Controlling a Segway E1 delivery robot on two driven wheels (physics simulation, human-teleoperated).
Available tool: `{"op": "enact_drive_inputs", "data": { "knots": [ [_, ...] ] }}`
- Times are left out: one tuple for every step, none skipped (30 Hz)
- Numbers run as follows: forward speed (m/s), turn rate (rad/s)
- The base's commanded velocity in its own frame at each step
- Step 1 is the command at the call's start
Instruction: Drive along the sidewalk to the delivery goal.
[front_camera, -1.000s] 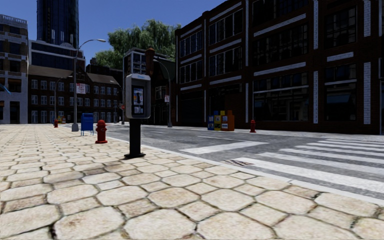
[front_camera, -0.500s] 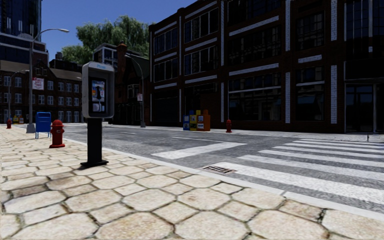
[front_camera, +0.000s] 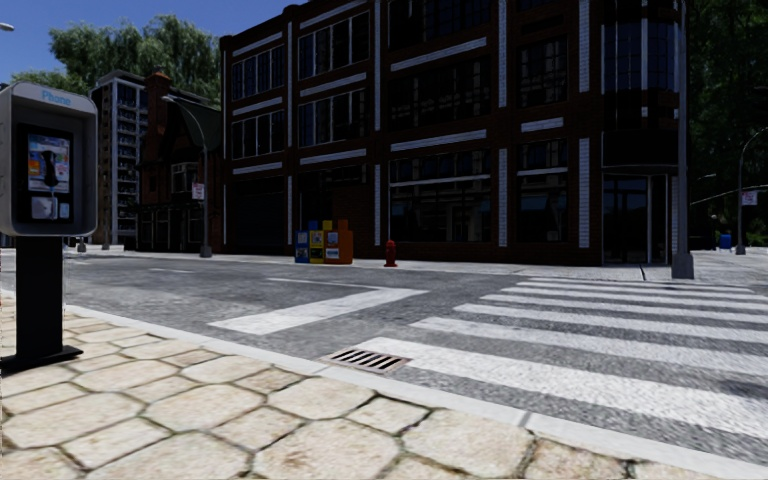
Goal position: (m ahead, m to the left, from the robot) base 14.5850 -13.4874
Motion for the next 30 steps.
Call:
{"op": "enact_drive_inputs", "data": {
  "knots": [
    [1.31,-1.0],
    [1.31,0.0],
    [1.31,0.0],
    [1.31,-0.03],
    [1.31,-1.02],
    [1.31,-1.15],
    [1.31,-0.79],
    [1.31,-0.79],
    [1.31,0.0],
    [1.32,-0.02],
    [1.32,-1.03],
    [1.32,-1.2],
    [1.32,-1.2],
    [1.32,-1.2],
    [1.32,-1.2],
    [1.32,-0.36],
    [1.32,0.0],
    [1.32,0.0],
    [1.32,-0.88],
    [1.29,-1.2],
    [1.27,-1.2],
    [1.26,-0.82],
    [1.26,-0.82],
    [1.26,-0.67],
    [1.26,-1.2],
    [1.26,-1.2],
    [1.26,-1.2],
    [1.26,-1.2],
    [1.25,-0.79],
    [1.25,0.0]
  ]
}}
